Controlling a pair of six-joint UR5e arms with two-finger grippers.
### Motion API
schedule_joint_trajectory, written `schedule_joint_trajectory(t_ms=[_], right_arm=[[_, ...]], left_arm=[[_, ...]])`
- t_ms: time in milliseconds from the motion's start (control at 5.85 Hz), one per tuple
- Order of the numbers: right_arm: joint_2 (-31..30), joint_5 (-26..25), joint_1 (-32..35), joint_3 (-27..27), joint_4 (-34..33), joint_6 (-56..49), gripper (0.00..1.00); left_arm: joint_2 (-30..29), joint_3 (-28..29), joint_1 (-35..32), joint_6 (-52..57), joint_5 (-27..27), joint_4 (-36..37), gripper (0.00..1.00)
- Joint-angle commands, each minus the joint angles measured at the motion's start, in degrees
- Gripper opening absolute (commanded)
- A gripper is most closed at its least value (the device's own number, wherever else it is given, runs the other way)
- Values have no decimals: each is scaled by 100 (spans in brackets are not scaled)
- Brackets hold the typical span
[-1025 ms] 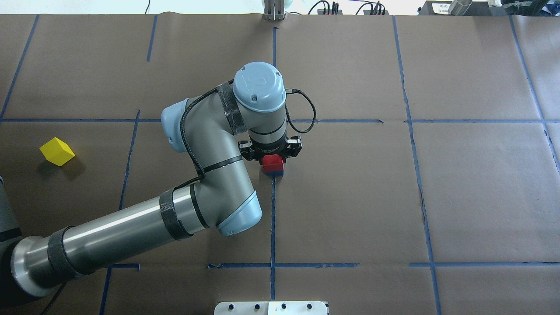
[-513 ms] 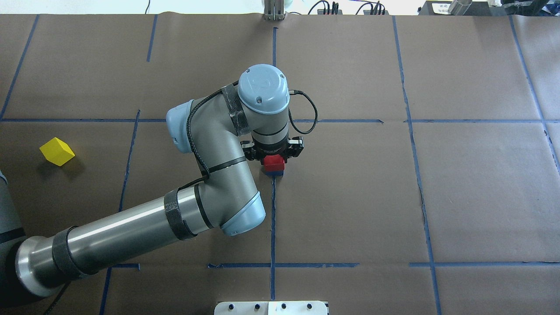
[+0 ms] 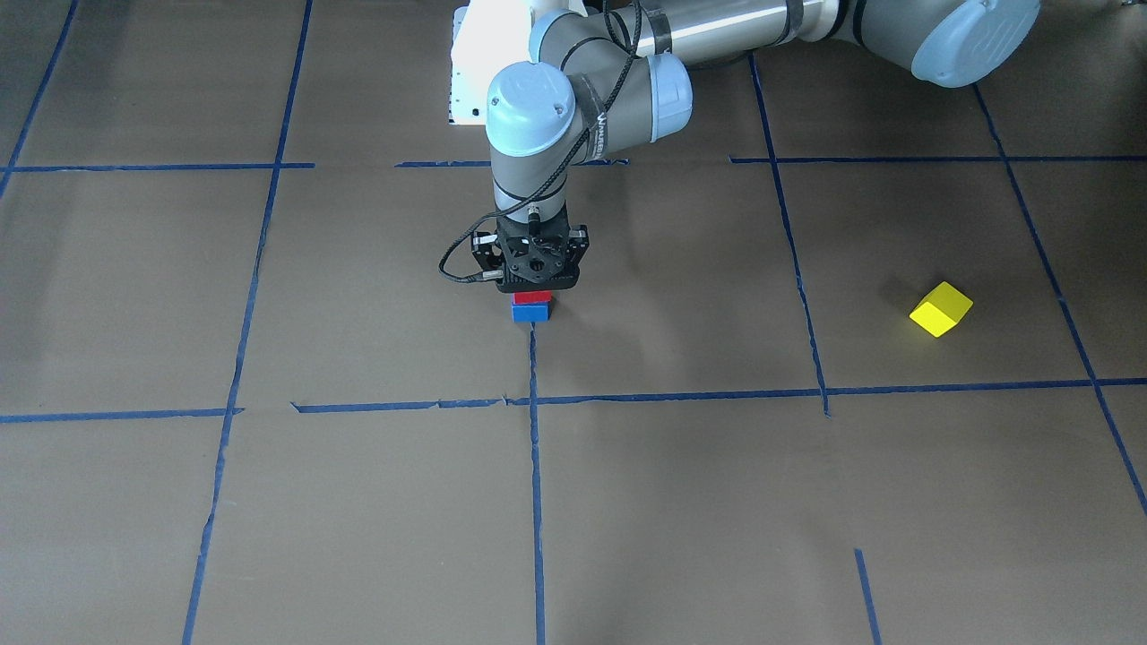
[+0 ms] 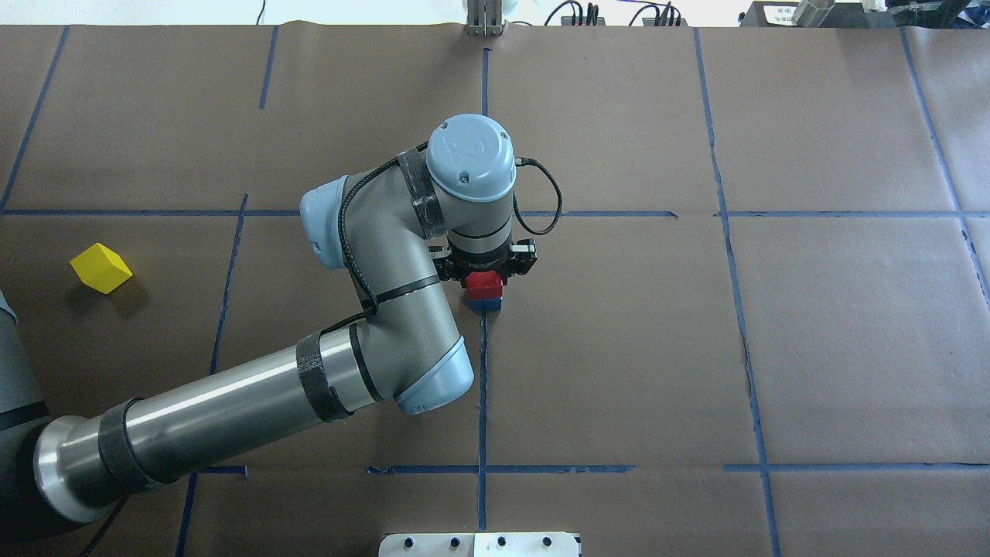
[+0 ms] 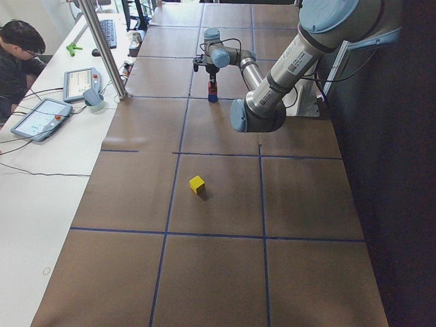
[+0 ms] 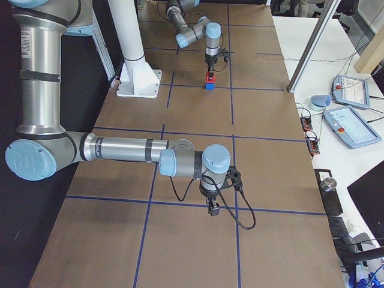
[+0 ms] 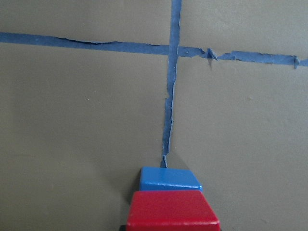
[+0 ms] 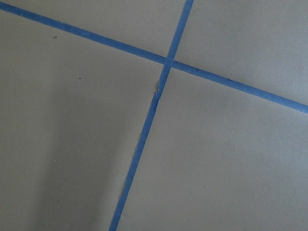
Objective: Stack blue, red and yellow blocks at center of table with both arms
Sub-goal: 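Carry the red cube with the left gripper onto the blue cube, then open the left gripper and withdraw it from the red cube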
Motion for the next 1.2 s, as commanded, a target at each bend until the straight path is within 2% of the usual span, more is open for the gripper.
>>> schedule_joint_trajectory(t_ms=[0,171,513,684,1025], right_arm=[[-1,0,-3,0,0,0,100],[-1,0,5,0,0,0,100],[-1,0,6,-1,0,0,100],[-1,0,6,0,0,0,100],[8,0,6,0,0,0,100]], left_arm=[[9,67,14,0,3,-150,26],[1,76,14,0,3,-160,44],[9,67,14,44,12,-160,96],[1,32,6,44,30,-152,100],[96,-667,-291,305,-14,23,100]])
